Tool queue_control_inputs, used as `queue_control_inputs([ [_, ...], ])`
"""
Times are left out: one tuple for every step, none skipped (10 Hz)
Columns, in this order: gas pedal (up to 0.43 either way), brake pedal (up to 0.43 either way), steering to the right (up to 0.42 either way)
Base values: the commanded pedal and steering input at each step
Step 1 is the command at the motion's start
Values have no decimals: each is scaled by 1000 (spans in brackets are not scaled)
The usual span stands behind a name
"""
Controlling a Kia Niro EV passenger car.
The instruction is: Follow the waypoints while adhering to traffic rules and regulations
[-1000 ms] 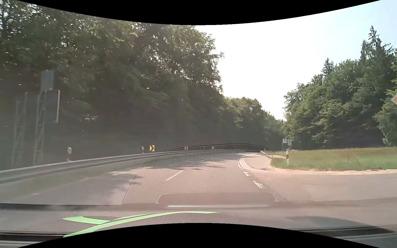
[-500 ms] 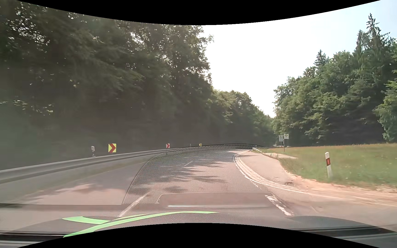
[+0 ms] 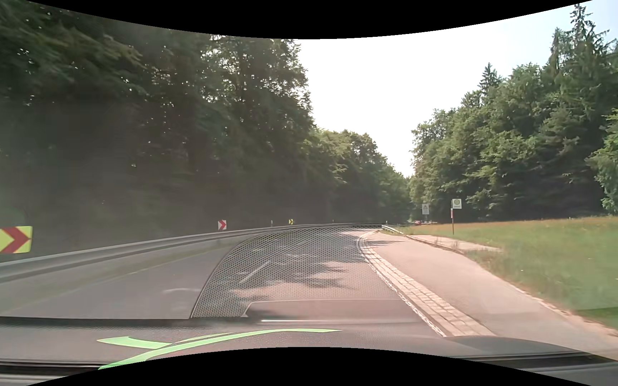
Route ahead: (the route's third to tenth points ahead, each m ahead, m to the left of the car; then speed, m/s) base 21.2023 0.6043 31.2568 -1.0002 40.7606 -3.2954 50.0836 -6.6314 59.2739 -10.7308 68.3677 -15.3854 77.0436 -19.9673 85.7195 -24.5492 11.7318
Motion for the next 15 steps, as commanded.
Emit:
queue_control_inputs([
  [79, 0, 39],
  [79, 0, 35],
  [79, 0, 32],
  [79, 0, 31],
  [79, 0, 31],
  [79, 0, 31],
  [79, 0, 31],
  [79, 0, 31],
  [79, 0, 31],
  [79, 0, 31],
  [79, 0, 31],
  [79, 0, 30],
  [79, 0, 30],
  [79, 0, 30],
  [79, 0, 30],
])
